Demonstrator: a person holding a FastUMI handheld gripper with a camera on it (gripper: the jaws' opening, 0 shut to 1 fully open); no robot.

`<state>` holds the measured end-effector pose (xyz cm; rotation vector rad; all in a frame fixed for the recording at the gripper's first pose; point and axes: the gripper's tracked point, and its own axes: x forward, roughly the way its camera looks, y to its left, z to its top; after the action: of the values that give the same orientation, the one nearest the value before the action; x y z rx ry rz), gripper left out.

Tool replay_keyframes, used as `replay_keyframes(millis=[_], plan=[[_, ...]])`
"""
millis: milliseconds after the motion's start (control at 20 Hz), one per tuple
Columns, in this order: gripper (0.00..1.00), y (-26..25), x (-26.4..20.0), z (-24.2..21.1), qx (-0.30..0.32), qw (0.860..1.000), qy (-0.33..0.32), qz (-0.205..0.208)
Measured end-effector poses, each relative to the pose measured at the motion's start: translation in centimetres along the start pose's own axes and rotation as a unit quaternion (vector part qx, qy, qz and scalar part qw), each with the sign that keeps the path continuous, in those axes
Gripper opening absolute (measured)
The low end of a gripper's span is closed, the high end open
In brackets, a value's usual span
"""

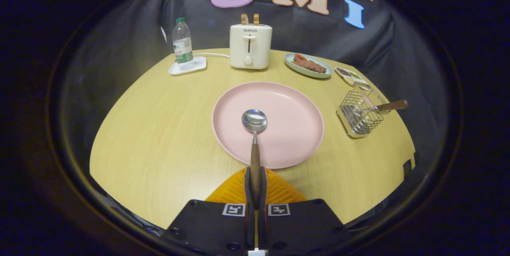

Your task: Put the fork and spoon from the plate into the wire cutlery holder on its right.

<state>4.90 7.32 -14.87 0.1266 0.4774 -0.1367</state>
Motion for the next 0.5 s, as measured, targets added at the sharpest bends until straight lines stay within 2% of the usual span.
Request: replay_keyframes(millis=[200,500], plan=[[0.06,-0.4,-1.2,0.9,-0.006,1.0,0.009,0.008],[0.06,-2.9,-2.9,3.6,0.026,1.0,0.008,-0.002]])
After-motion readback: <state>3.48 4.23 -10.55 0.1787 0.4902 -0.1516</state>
